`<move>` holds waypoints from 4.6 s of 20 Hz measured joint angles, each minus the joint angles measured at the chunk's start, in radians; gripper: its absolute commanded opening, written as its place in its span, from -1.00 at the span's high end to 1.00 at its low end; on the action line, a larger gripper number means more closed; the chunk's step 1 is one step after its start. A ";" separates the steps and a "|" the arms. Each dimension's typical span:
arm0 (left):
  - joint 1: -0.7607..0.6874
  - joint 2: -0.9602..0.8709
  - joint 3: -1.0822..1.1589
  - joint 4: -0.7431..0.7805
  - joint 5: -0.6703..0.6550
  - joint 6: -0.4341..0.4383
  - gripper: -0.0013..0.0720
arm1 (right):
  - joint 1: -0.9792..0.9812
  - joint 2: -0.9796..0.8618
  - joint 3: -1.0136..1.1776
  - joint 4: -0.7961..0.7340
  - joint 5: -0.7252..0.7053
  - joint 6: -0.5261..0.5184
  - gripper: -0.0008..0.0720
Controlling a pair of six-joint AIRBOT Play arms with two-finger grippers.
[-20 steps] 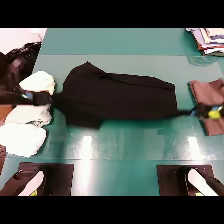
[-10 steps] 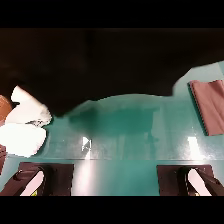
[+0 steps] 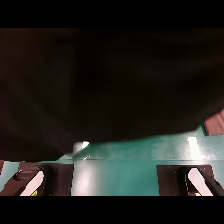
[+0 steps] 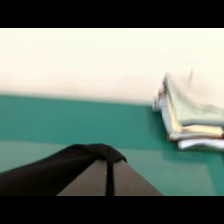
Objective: Fold the shirts.
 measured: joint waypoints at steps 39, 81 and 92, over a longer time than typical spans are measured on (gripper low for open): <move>-0.013 -0.837 -0.792 0.220 0.072 0.195 -0.51 | 0.394 -0.707 -0.659 -0.229 -0.216 0.041 -0.09; -0.014 -0.072 -1.689 -0.002 0.136 0.152 0.89 | -0.024 -0.252 -1.378 -0.189 -0.011 -0.039 -0.08; -0.014 -0.044 -1.673 0.027 0.093 0.154 0.89 | 0.105 -0.238 -1.471 -0.209 -0.120 -0.045 0.94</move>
